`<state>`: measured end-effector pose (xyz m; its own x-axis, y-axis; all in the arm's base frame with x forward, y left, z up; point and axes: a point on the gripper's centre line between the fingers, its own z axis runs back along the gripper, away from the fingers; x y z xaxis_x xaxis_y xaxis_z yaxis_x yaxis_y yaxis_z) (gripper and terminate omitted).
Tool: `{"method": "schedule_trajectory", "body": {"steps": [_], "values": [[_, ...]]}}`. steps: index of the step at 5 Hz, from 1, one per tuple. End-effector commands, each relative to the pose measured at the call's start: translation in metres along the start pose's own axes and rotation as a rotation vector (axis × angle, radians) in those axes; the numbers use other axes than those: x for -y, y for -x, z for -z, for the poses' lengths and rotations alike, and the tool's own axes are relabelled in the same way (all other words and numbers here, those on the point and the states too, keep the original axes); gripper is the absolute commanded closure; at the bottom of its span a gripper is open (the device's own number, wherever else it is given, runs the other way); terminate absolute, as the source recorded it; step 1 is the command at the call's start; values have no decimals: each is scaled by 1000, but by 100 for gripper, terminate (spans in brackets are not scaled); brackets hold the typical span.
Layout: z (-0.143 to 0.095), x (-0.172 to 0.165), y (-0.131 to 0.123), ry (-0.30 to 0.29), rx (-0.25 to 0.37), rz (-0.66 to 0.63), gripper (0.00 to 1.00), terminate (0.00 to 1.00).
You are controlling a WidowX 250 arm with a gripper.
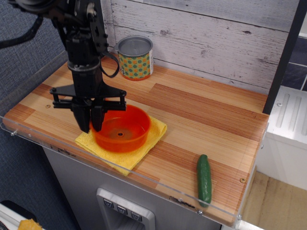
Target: Place the pot on the napkin
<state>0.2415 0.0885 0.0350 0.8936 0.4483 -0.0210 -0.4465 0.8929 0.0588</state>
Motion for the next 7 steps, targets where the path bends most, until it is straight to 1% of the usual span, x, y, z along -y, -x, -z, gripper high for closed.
{"method": "schedule_trajectory", "body": {"steps": [1, 2, 3, 4, 5, 6, 7], "values": [[-27, 4, 3, 0, 39, -4, 0, 0], [-44, 10, 3, -9, 82, 3, 0, 0], [-73, 22, -5, -18, 158, 8, 0, 0], [-102, 37, -27, -6, 250, 104, 0, 0], [-126, 56, -51, 19, 331, 173, 0, 0], [-138, 79, -65, 25, 388, 217, 0, 0], [-145, 108, -73, 105, 395, 363, 0, 0]]}}
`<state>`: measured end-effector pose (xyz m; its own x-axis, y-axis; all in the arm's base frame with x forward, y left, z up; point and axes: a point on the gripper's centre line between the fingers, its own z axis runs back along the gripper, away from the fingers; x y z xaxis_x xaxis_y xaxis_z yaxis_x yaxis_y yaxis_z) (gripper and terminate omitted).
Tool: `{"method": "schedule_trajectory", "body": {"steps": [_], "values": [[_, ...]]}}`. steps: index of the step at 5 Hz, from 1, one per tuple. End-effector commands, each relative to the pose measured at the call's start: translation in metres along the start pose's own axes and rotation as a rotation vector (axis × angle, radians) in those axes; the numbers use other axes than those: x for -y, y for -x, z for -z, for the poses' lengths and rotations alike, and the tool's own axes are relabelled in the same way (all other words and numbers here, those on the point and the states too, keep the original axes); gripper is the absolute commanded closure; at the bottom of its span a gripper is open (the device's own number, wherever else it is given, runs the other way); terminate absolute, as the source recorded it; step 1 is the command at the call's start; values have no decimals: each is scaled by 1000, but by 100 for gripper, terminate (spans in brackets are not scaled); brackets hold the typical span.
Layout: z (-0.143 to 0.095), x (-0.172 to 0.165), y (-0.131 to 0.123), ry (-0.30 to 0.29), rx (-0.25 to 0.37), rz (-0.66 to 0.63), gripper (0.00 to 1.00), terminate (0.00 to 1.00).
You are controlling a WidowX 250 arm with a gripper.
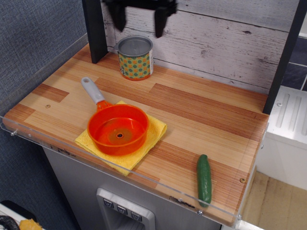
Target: Place the pot on the napkin
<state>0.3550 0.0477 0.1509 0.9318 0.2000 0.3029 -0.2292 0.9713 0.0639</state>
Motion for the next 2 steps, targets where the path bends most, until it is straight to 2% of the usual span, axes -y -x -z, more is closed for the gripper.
{"method": "schedule_trajectory", "body": {"steps": [1, 2], "values": [[-22, 29, -6, 91, 62, 118, 0, 0], [-22, 29, -6, 91, 62, 118, 0, 100]]}}
